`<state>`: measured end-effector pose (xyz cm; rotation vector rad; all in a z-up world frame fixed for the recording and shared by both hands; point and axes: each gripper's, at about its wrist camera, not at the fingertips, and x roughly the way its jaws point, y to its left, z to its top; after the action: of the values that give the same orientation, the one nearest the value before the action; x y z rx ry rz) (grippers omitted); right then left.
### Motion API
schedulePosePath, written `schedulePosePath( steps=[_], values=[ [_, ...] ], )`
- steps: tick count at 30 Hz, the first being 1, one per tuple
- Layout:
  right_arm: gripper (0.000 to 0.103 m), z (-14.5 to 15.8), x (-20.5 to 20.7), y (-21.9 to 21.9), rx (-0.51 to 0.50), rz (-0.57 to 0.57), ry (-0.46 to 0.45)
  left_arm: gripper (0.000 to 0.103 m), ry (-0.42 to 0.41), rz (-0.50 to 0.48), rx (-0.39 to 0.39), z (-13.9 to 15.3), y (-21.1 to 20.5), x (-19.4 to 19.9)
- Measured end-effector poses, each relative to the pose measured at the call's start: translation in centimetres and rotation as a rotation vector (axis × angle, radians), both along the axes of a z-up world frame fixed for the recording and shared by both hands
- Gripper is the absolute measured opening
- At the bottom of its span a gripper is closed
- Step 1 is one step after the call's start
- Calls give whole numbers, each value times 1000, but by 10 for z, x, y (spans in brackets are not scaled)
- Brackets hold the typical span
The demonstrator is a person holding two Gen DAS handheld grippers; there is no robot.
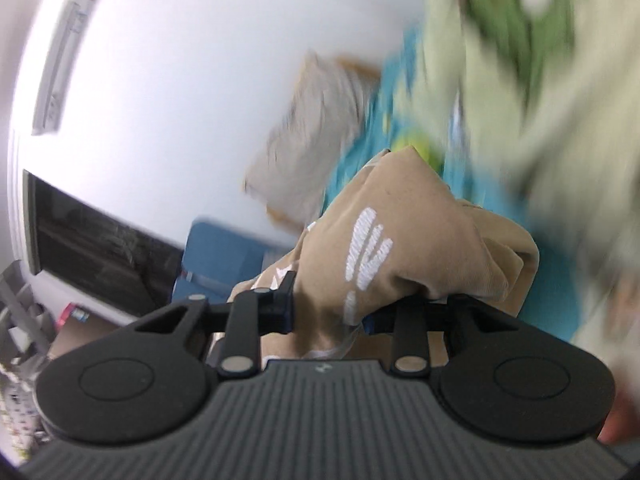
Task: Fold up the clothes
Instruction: 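Lift the folded shirt with both grippers and carry it onto the green fleece blanket, then open both grippers and release the shirt on the blanket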
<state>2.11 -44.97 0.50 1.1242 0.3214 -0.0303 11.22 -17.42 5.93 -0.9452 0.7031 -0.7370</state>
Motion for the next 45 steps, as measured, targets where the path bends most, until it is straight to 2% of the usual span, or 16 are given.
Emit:
schedulePosePath(
  steps=[4, 8, 12, 15, 20, 22, 23, 25, 26, 28, 30, 34, 40, 42, 43, 45],
  values=[
    [34, 60, -21, -78, -167, -143, -29, 26, -62, -139, -43, 32, -119, 16],
    [34, 101, -41, -136, -331, -271, -49, 26, -91, -269, -114, 39, -220, 34],
    [34, 102, -49, -166, -470, -361, -31, 28, -172, -366, -53, 18, -286, 40],
    [34, 66, -49, -174, -490, -394, 37, 28, -173, -417, 50, -21, -304, 36],
    [34, -25, -48, -165, -348, -379, 202, 30, -178, -494, 264, -85, -305, 14],
    [35, -55, -52, -157, -305, -391, 226, 45, -209, -497, 310, -98, -301, 7],
    [39, -61, -53, -156, -292, -400, 221, 49, -232, -492, 335, -100, -301, 4],
    [40, -73, -54, -155, -265, -418, 213, 59, -274, -472, 391, -96, -302, 5],
    [43, -73, -52, -157, -243, -421, 223, 64, -290, -461, 422, -91, -304, 3],
    [46, -65, -48, -159, -203, -419, 272, 87, -333, -442, 481, -79, -307, -5],
    [49, -51, -53, -153, -231, -415, 299, 93, -382, -426, 510, -63, -300, -14],
    [49, -20, -73, -133, -310, -411, 289, 102, -445, -419, 526, -21, -275, -27],
    [50, 27, -102, -103, -428, -403, 273, 103, -574, -384, 554, 47, -225, -98],
    [73, 43, -113, -92, -474, -401, 263, 103, -631, -355, 565, 65, -202, -124],
    [93, 49, -122, -82, -524, -402, 242, 103, -661, -338, 569, 72, -191, -136],
    [95, 63, -141, -62, -623, -404, 198, 103, -703, -309, 574, 82, -168, -157]
  ],
)
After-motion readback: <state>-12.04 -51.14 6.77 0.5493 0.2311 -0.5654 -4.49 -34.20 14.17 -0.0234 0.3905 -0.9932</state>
